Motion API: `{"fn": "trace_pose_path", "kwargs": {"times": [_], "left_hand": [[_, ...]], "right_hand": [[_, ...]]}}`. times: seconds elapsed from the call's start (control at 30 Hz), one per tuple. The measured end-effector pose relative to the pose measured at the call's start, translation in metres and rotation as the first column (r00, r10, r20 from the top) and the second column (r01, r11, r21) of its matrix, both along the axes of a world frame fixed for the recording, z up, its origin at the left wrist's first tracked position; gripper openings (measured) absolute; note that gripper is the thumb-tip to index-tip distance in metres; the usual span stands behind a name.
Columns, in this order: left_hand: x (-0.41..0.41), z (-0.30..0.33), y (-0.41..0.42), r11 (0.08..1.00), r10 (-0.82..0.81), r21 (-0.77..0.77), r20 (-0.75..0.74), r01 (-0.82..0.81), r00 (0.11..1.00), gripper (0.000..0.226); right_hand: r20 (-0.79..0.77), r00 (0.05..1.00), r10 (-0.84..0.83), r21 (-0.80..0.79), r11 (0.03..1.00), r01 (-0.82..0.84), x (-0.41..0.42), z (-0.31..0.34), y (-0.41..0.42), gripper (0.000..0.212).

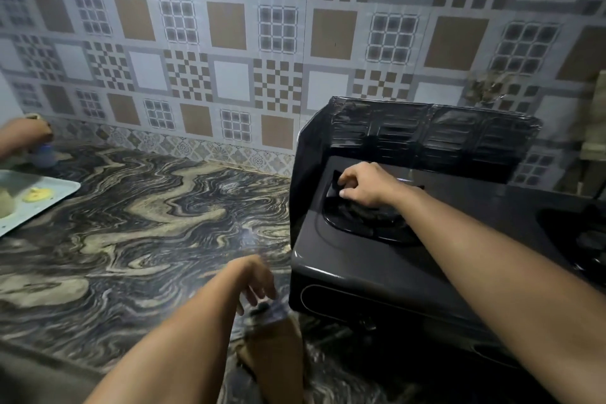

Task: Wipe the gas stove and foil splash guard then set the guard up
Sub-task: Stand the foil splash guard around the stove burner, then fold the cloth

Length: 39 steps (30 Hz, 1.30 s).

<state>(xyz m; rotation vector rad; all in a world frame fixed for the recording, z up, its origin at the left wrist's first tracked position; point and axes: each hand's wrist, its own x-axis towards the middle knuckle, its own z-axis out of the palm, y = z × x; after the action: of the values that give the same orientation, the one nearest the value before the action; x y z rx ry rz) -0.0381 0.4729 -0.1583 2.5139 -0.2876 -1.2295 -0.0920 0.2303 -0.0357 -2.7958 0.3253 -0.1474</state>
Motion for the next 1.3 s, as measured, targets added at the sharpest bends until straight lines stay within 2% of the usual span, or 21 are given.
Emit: {"fn": "trace_pose_path", "kwargs": {"times": [0.07,0.13,0.23,0.33,0.5,0.63,0.73,0.83,0.9,0.97,1.07,1.17,1.3], "left_hand": [[-0.023,0.0,-0.001,0.999,-0.028,0.021,-0.014,0.029,1.0,0.031],[-0.048,-0.004,-0.001,0.993,-0.082,0.081,0.01,0.081,0.997,0.024],[-0.074,-0.023,0.004,0.988,-0.083,0.143,0.212,0.053,0.974,0.035],[-0.095,-0.033,0.013,0.992,-0.041,0.124,0.443,-0.016,0.895,0.045],[-0.112,-0.031,0.02,0.989,0.066,0.077,0.531,-0.125,0.845,0.042],[-0.117,-0.002,0.021,0.994,0.07,0.035,0.501,-0.101,0.863,0.025],[-0.114,0.031,0.022,0.999,0.036,0.018,0.422,-0.049,0.906,0.026],[-0.108,0.064,0.024,0.989,0.115,-0.126,0.315,-0.078,0.942,0.035],[-0.107,0.086,0.024,0.97,0.151,-0.229,0.281,-0.087,0.948,0.019],[-0.104,0.105,0.021,0.919,0.217,-0.376,0.231,-0.119,0.948,0.018],[-0.106,0.13,0.013,0.817,0.257,-0.559,0.135,-0.14,0.957,0.017],[-0.12,0.147,0.002,0.724,0.254,-0.675,0.067,-0.144,0.965,0.022],[-0.129,0.152,-0.016,0.619,0.224,-0.769,-0.023,-0.161,0.974,0.023]], "right_hand": [[0.024,1.0,0.012,0.025,1.0,-0.013,-0.022,-0.006,0.005,0.027],[0.046,0.998,0.031,0.022,0.999,-0.032,-0.047,-0.012,0.01,0.027],[0.092,0.995,0.036,0.043,0.998,-0.04,-0.08,-0.023,0.017,0.03],[0.148,0.988,0.047,0.053,0.997,-0.056,-0.109,-0.03,0.026,0.034],[0.158,0.982,0.107,0.049,0.992,-0.116,-0.143,-0.04,0.043,0.036],[0.145,0.983,0.112,0.095,0.987,-0.127,-0.156,-0.043,0.052,0.036],[0.104,0.988,0.114,0.146,0.981,-0.128,-0.16,-0.04,0.057,0.043],[-0.052,0.981,0.189,0.2,0.964,-0.175,-0.167,-0.03,0.061,0.058],[-0.149,0.959,0.241,0.302,0.935,-0.188,-0.171,-0.022,0.064,0.062],[-0.194,0.942,0.273,0.416,0.893,-0.173,-0.176,-0.014,0.067,0.062],[-0.179,0.947,0.265,0.543,0.829,-0.129,-0.185,-0.002,0.066,0.06],[-0.086,0.973,0.214,0.683,0.724,-0.099,-0.195,0.01,0.06,0.063],[0.041,0.997,0.06,0.683,0.727,-0.072,-0.201,0.02,0.047,0.056]]}}
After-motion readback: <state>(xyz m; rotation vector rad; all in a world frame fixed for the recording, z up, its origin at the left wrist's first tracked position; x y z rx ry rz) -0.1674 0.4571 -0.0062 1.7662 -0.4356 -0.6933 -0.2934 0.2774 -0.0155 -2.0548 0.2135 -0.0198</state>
